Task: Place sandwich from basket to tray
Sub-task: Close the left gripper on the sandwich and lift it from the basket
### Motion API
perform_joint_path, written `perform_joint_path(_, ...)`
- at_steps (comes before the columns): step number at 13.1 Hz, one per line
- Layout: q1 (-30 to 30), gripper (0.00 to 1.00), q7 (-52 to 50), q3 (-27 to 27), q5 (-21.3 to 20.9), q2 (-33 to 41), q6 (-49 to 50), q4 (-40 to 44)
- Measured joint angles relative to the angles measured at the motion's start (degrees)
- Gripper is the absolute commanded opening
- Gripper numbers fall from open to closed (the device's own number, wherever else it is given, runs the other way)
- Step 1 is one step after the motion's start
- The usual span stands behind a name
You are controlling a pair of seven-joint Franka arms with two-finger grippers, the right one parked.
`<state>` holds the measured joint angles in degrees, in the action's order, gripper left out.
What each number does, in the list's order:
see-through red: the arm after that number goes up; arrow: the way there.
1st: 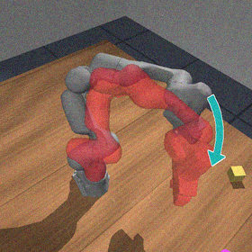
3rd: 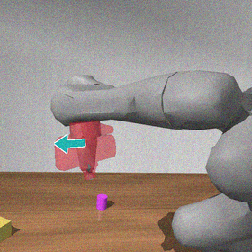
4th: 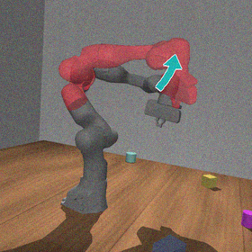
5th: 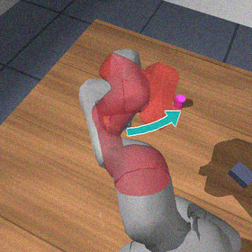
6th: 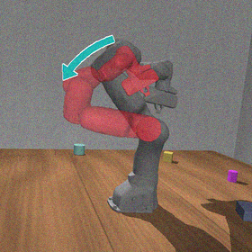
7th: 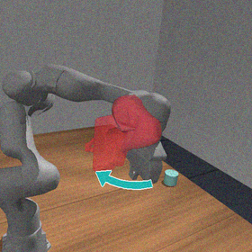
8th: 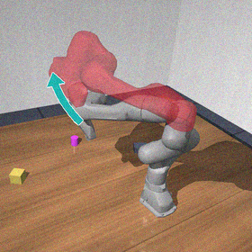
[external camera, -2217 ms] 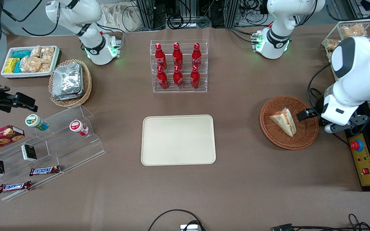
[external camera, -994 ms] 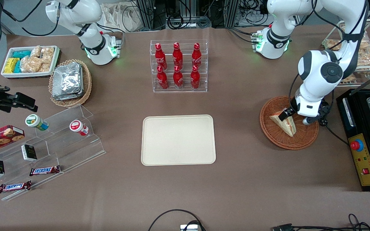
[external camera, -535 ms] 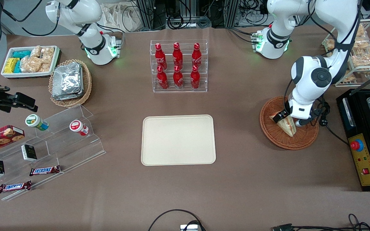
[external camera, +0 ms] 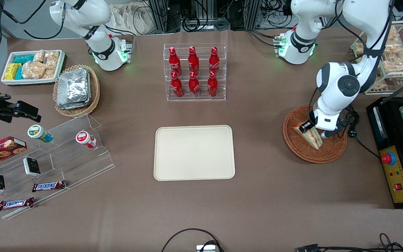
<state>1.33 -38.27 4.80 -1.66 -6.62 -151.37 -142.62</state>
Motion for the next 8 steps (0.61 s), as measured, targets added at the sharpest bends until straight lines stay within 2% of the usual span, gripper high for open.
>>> perform_joint_path(5, 0.05, 0.19, 1.9, 0.05, -0.31, 0.77, 0.86, 0.24)
perform_joint_path(8, 0.23, 0.19, 4.74, 0.33, -0.98, 4.68, 3.75, 0.71)
